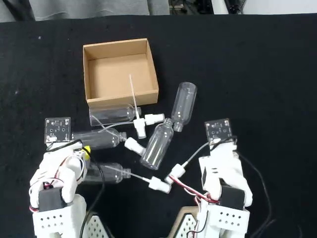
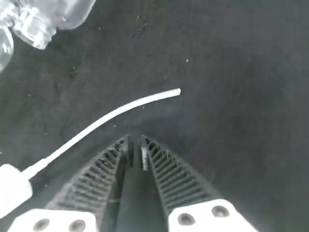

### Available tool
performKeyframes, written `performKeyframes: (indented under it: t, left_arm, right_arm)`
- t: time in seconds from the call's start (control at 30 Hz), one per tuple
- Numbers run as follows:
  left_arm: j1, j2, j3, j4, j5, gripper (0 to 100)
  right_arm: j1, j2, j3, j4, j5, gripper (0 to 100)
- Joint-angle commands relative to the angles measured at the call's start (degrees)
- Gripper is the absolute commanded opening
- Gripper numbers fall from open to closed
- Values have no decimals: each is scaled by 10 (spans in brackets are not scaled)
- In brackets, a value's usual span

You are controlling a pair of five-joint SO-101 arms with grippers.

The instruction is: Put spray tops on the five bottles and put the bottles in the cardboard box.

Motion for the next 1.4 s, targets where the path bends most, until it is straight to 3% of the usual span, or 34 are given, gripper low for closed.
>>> performKeyframes:
  t: [0.0,0.83,1.37]
  left_arm:
    - [-7,-4,-30,2,10,209]
    - [-7,-4,-29,0,11,209]
    - [-7,-4,-28,0,11,209]
  right_arm:
    - [13,-53,-55,-23,29,15]
    - [11,-46,-409,15,25,132]
    - [-6,241,-562,20,-21,161]
